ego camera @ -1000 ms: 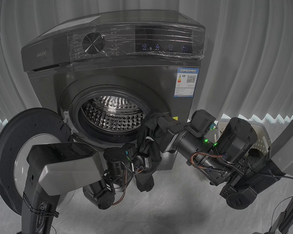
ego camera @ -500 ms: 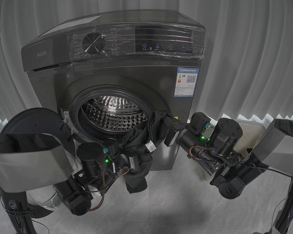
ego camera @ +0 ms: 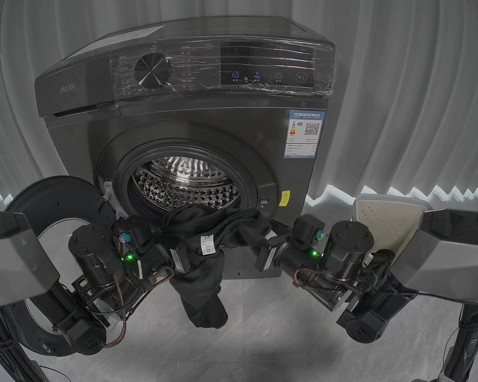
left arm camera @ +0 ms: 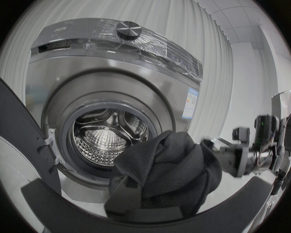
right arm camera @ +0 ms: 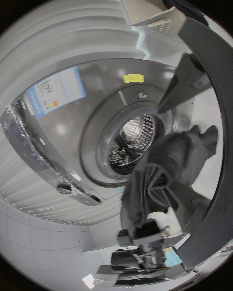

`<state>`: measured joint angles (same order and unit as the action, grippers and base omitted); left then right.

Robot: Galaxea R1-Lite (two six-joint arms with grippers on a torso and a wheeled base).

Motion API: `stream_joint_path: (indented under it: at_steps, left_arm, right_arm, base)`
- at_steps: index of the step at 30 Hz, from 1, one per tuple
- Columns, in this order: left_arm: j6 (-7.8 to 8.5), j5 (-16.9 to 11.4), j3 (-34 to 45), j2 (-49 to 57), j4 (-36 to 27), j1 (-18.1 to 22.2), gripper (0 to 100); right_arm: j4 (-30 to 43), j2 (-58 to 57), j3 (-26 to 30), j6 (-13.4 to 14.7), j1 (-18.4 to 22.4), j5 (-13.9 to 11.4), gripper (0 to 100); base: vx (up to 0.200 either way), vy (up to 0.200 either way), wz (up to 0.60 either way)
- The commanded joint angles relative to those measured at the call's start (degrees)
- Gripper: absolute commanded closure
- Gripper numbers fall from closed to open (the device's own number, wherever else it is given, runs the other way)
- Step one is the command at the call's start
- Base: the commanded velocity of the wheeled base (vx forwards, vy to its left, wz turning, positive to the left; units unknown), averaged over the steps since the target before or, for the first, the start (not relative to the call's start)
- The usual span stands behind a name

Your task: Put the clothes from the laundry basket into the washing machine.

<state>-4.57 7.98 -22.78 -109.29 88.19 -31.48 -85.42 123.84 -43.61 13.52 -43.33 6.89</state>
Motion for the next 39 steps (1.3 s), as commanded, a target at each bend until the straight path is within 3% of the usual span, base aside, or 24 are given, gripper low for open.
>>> stream_joint_path:
  at_steps: [1, 4, 8, 12, 16, 21, 23, 27, 35, 39]
  left_arm:
    - [-0.09, 0.45, -0.42, 4.08, -0.21, 1.51, 100]
    - [-0.09, 1.16, 0.02, 4.79, -0.3, 3.0, 100]
    - [0.18, 4.23, 0.72, 4.87, -0.03, 3.61, 100]
    - [1.06, 5.46, 2.39, 4.87, 0.32, 3.79, 100]
    - [1.06, 5.46, 3.1, 4.87, 0.41, 3.88, 100]
    - [1.06, 5.37, 2.75, 4.87, 0.32, 5.2, 100]
    - [1.23, 5.46, 2.57, 4.79, 0.41, 5.64, 100]
    - [3.69, 5.55, 2.22, 3.64, 0.41, 7.04, 100]
    - [3.87, 5.29, 2.39, 2.68, 0.41, 7.31, 100]
    - [4.22, 5.29, 2.66, 2.68, 0.41, 7.31, 100]
  right_arm:
    - [-0.01, 0.61, 8.54, -0.16, -1.41, 0.23, 0]
    - [-0.01, 0.7, 15.39, -0.42, -1.06, -0.12, 0]
    - [-0.1, 0.43, 17.59, 0.02, -0.62, -0.38, 0]
    - [-1.42, -0.36, 19.17, 0.28, -0.36, -0.3, 0]
    - [-3.79, -1.59, 21.63, 0.63, 0.52, -0.3, 0]
    - [-3.97, -7.56, 28.49, 2.56, 2.9, -0.3, 0]
    - [-3.88, -8.88, 29.19, 2.65, 3.51, -0.47, 0]
    - [-3.88, -10.64, 29.02, 2.65, 5.09, -0.74, 0]
    - [-3.97, -10.64, 29.54, 2.65, 5.27, -0.74, 0]
    - [-3.97, -10.47, 29.54, 2.65, 5.27, -0.74, 0]
  base:
    - [0.0, 0.0, 0.0]
    - [0.0, 0.0, 0.0]
    - [0.0, 0.0, 0.0]
    - [0.0, 0.0, 0.0]
    - [0.0, 0.0, 0.0]
    - [0.0, 0.0, 0.0]
    - [0.0, 0.0, 0.0]
    - [0.0, 0.05, 0.0]
    - [0.0, 0.2, 0.0]
    - [0.0, 0.0, 0.0]
